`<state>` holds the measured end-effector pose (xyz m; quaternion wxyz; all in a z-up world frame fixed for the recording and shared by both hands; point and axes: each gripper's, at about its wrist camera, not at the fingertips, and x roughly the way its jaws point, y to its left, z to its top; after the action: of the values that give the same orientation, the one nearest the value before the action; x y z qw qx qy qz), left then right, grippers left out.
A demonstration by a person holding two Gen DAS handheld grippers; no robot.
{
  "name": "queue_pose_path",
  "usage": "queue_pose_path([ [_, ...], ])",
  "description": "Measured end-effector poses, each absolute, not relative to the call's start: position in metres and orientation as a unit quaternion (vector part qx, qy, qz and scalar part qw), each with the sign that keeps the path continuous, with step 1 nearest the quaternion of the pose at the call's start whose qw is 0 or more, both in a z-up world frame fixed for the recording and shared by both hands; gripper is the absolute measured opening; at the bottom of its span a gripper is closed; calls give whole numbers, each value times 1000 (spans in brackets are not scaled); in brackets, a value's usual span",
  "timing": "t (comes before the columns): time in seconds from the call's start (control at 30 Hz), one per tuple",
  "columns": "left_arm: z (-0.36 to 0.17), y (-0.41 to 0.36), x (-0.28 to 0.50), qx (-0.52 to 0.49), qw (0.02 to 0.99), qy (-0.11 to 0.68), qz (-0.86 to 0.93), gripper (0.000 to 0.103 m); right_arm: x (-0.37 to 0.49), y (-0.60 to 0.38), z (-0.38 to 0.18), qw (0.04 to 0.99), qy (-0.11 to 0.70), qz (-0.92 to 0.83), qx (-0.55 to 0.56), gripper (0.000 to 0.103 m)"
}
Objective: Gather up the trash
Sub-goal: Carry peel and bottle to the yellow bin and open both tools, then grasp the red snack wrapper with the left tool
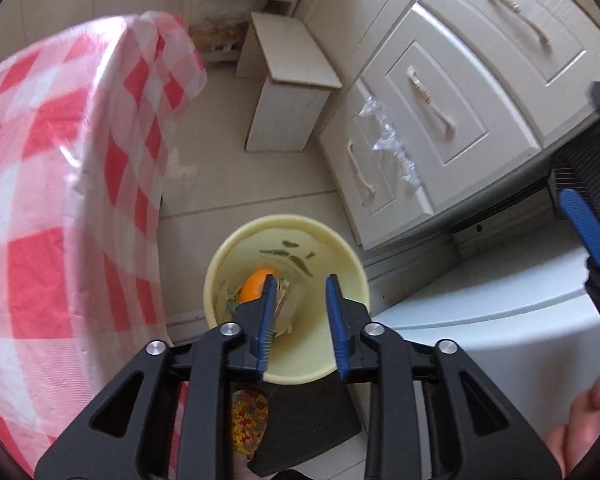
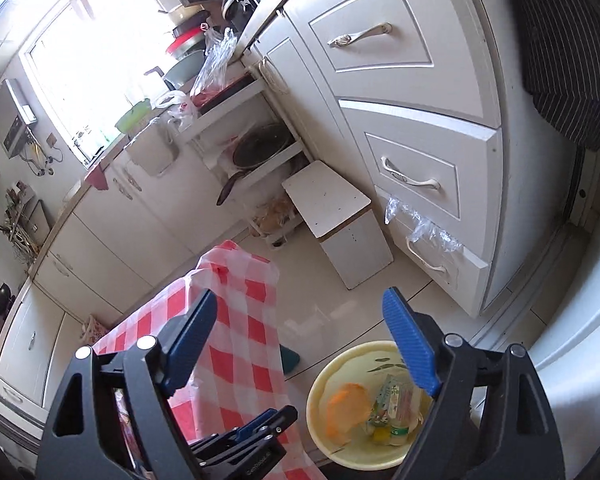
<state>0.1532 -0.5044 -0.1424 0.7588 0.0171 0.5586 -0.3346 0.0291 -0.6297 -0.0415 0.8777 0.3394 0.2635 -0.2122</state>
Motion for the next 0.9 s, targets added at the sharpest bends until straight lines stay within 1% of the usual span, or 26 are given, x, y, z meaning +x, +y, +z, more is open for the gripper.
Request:
queue_pose_path([
  [0.1, -117, -480, 146, 34, 786, 515, -341, 42, 35, -622, -36, 883, 260, -203, 333, 81],
  [0.13, -110, -465, 143, 36, 794, 503, -340, 44, 39, -618, -34, 886, 262, -199, 327, 81],
  [0.27, -91, -375, 132, 50, 837, 460, -293, 53, 59, -590, -31, 897, 283, -155, 303, 81],
  [0.4, -84, -279, 132, 77, 883, 423, -187, 61, 94, -545, -44, 888, 345, -53, 299, 81],
  [0.53, -95, -217, 150, 117, 892, 424, -101, 62, 134, -476, -68, 854, 413, 59, 310, 81],
  [0.67, -111, -200, 170, 135, 880, 442, -107, 63, 164, -408, -81, 833, 453, 118, 296, 81],
  [0.8, -123, -194, 184, 135, 875, 453, -107, 63, 189, -372, -92, 821, 475, 122, 294, 75],
  [0.9, -128, -181, 193, 101, 873, 463, -114, 62, 202, -357, -102, 813, 489, 111, 294, 69],
])
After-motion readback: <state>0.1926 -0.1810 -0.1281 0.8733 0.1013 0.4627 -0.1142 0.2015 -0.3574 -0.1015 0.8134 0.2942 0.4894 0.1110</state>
